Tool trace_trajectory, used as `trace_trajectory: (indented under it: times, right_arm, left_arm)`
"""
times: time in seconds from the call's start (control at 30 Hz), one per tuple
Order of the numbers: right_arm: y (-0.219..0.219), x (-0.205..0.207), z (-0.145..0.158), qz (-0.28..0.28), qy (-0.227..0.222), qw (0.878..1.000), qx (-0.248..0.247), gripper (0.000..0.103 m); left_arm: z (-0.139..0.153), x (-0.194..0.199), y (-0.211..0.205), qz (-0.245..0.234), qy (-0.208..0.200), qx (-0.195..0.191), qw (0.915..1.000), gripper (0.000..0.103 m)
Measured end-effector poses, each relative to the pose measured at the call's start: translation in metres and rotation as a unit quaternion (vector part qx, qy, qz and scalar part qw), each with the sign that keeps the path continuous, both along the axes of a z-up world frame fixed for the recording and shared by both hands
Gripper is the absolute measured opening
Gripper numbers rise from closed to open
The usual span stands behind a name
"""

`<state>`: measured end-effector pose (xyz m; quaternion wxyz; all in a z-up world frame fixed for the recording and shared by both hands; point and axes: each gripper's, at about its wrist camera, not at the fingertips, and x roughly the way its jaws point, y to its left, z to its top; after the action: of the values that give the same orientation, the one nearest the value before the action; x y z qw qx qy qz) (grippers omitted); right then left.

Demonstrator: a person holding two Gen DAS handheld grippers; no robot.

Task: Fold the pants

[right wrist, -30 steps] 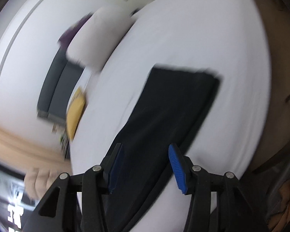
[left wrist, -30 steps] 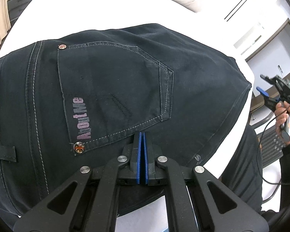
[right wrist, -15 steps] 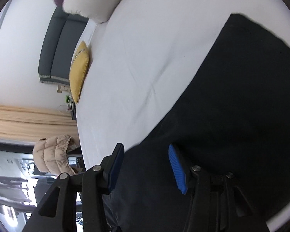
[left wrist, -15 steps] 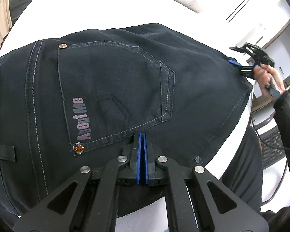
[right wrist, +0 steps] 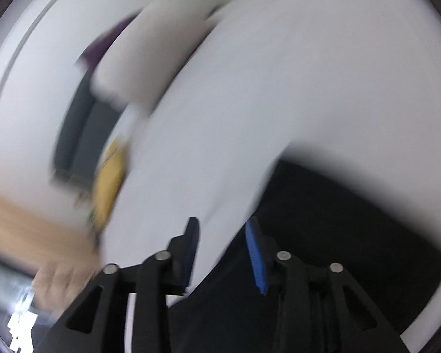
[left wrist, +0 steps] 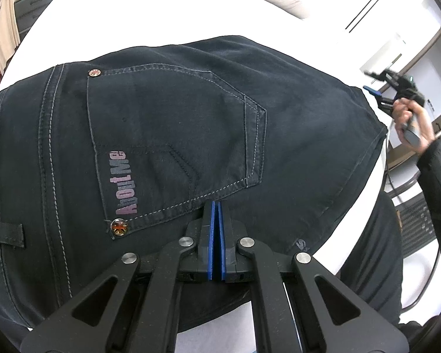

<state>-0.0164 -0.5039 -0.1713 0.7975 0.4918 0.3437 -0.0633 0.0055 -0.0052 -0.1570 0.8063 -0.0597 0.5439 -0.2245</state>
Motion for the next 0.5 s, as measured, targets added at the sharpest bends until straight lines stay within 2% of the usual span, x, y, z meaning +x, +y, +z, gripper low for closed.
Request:
trace_trajectory:
  times: [0.1, 0.17, 0.2, 0.23, 0.27, 0.3, 0.33, 0.37, 0.4, 0.43, 0.47, 0.5]
  right_arm:
    - [0.068, 0.013, -0.006, 0.119, -0.017, 0.992, 0.027, 0.044]
    - [0.088, 0.021, -0.023, 0.148, 0.004, 0.988, 0.045, 0.043]
    - [0.087, 0.025, -0.035, 0.140, 0.019, 0.989, 0.050, 0.043]
    - [0.077, 0.026, -0.045, 0.112, 0.037, 0.992, 0.044, 0.038]
    - [0.064, 0.022, -0.053, 0.081, 0.047, 0.995, 0.037, 0.029]
    - [0.037, 0.018, -0.062, 0.033, 0.051, 0.998, 0.034, 0.011]
    - [0.016, 0.008, -0.064, -0.005, 0.059, 0.998, 0.035, 0.005]
    - [0.000, 0.003, -0.060, -0.036, 0.066, 0.997, 0.032, 0.006]
    - [-0.012, -0.009, -0.050, -0.062, 0.069, 0.996, 0.015, 0.022]
    - [-0.020, -0.024, -0.030, -0.083, 0.073, 0.994, -0.023, 0.045]
    - [-0.023, -0.034, -0.015, -0.089, 0.064, 0.993, -0.044, 0.052]
    - [-0.019, -0.051, 0.002, -0.082, 0.040, 0.994, -0.055, 0.063]
  left_arm:
    - [0.000, -0.001, -0.002, 0.003, 0.000, 0.001, 1.0000, 0.002]
    - [-0.001, -0.002, -0.005, 0.000, -0.002, 0.005, 1.0000, 0.002]
    - [-0.001, -0.002, -0.006, -0.001, -0.002, 0.006, 1.0000, 0.002]
    - [-0.001, -0.002, -0.006, -0.001, -0.002, 0.006, 1.0000, 0.002]
    - [-0.001, -0.002, -0.006, -0.001, -0.002, 0.005, 1.0000, 0.002]
    - [-0.001, -0.002, -0.007, -0.001, -0.003, 0.005, 1.0000, 0.002]
    - [0.000, -0.002, -0.007, -0.002, -0.003, 0.004, 1.0000, 0.002]
    - [0.000, -0.002, -0.007, -0.001, -0.004, 0.004, 1.0000, 0.002]
    - [-0.001, -0.003, -0.006, 0.000, -0.004, 0.002, 1.0000, 0.002]
    - [-0.001, -0.003, -0.005, 0.001, -0.005, 0.001, 1.0000, 0.002]
    - [-0.001, -0.004, -0.005, 0.001, -0.006, -0.002, 1.0000, 0.002]
    - [-0.002, -0.004, -0.003, 0.001, -0.007, -0.003, 1.0000, 0.002]
